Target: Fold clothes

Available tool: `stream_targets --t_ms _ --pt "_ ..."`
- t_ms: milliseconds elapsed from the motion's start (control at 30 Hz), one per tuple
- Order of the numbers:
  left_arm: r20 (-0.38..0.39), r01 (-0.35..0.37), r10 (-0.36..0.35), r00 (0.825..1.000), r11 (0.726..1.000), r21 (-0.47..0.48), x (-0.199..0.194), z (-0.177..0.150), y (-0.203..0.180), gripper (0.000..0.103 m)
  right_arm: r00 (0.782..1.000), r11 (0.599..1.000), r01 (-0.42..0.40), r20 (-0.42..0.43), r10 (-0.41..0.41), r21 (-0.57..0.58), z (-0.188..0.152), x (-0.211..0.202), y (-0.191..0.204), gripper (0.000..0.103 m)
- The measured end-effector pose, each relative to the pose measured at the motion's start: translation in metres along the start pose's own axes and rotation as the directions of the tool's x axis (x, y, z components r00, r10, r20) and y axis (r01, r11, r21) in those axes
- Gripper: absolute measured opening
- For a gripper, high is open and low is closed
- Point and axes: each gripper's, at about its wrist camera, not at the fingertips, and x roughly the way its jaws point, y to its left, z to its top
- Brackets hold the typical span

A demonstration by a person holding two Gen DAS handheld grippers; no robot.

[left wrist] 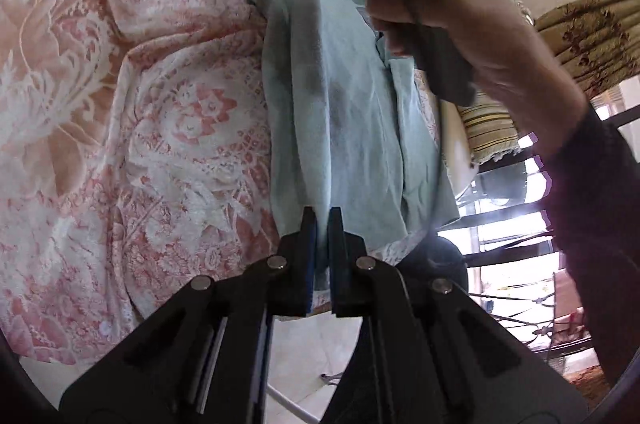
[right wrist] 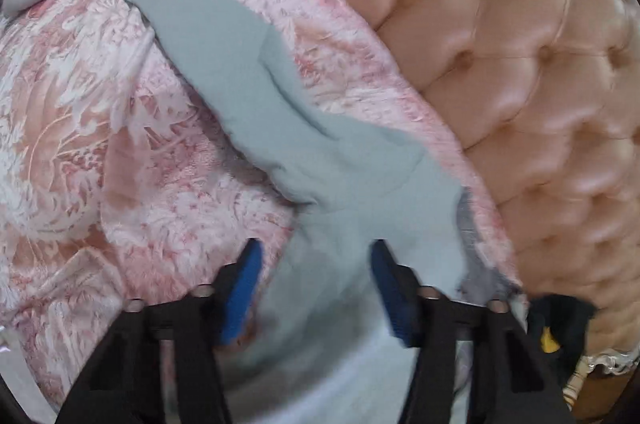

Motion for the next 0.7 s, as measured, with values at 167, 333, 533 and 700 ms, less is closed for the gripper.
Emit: stream_targets --t_ms 167,333,533,700 --pt "0.001 0.04 -0.04 0.999 0.999 -0.017 -0.002 0.0 0.005 0.006 0.997 0.996 -0.074 0.007 0.073 0.046 0.006 0.017 -0.014 0.048" --pt "-0.003 0.062 -0.062 0.998 0.998 -0.029 -0.002 0.001 0.008 0.006 0.994 0.994 -0.107 -0.017 0.107 0.001 0.012 0.034 -0.016 0.05" --pt "-0.006 0.077 -0.077 0.997 0.996 -0.043 -0.002 0.001 0.013 0.006 0.996 0.992 -0.082 -0.04 0.079 -0.099 0.019 0.047 -0.006 0.047" --pt "0.001 0.077 -0.077 0.997 0.995 -0.063 -0.009 -0.001 0.021 0.006 0.989 0.988 -0.15 -0.015 0.15 -0.024 0.035 0.037 -0.017 0.007"
